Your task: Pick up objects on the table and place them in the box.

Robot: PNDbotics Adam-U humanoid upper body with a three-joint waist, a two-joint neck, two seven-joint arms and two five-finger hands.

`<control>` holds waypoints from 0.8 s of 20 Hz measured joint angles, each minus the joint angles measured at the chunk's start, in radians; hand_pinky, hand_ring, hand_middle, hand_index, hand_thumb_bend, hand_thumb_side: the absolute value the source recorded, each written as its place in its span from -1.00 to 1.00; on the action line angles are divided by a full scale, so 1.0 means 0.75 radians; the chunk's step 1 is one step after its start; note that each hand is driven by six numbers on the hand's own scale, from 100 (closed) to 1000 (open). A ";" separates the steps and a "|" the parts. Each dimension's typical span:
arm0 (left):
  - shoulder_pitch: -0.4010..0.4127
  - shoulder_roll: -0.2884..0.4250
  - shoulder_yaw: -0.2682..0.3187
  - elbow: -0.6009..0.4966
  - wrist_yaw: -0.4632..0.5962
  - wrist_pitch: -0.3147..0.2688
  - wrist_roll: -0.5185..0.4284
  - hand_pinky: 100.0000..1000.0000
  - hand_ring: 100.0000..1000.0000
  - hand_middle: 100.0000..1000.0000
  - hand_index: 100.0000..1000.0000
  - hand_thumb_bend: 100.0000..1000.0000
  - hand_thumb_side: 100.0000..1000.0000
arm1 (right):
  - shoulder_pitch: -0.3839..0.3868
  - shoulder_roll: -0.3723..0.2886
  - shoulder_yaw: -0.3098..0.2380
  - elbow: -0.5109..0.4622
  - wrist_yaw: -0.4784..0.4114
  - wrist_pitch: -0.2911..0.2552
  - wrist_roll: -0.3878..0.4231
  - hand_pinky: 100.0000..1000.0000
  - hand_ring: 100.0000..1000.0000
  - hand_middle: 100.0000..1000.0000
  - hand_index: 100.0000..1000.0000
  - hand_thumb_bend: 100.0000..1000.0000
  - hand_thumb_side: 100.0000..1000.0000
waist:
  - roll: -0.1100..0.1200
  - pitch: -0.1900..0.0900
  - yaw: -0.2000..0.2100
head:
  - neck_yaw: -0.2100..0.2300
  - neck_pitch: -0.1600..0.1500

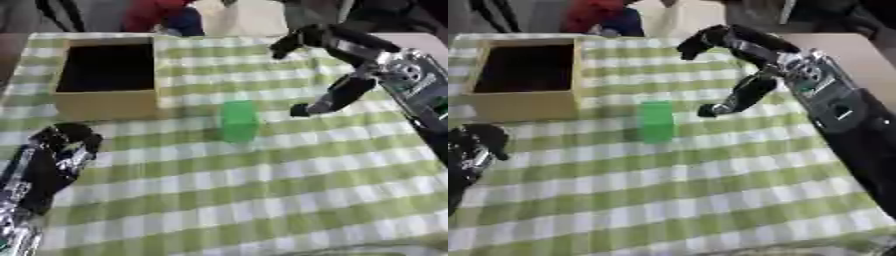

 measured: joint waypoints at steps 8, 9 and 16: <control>0.000 0.000 -0.002 0.000 0.000 0.002 -0.002 -0.03 0.35 0.12 0.20 -0.14 -0.61 | -0.100 0.011 0.053 0.105 0.000 -0.004 0.079 0.67 0.53 0.44 0.74 0.13 -1.00 | 0.001 -0.001 0.012 | -0.011 0.001; 0.000 0.000 -0.003 0.000 0.000 0.002 -0.003 -0.03 0.35 0.12 0.20 -0.14 -0.61 | -0.113 0.019 0.060 0.126 0.000 -0.004 0.091 0.67 0.53 0.44 0.74 0.13 -1.00 | 0.001 -0.001 0.015 | -0.012 0.001; 0.000 -0.001 -0.005 0.000 0.000 0.003 -0.004 -0.03 0.35 0.12 0.20 -0.14 -0.61 | -0.191 0.101 0.091 0.315 0.025 -0.005 0.178 0.68 0.54 0.45 0.75 0.08 -1.00 | 0.005 -0.001 0.033 | -0.024 0.001</control>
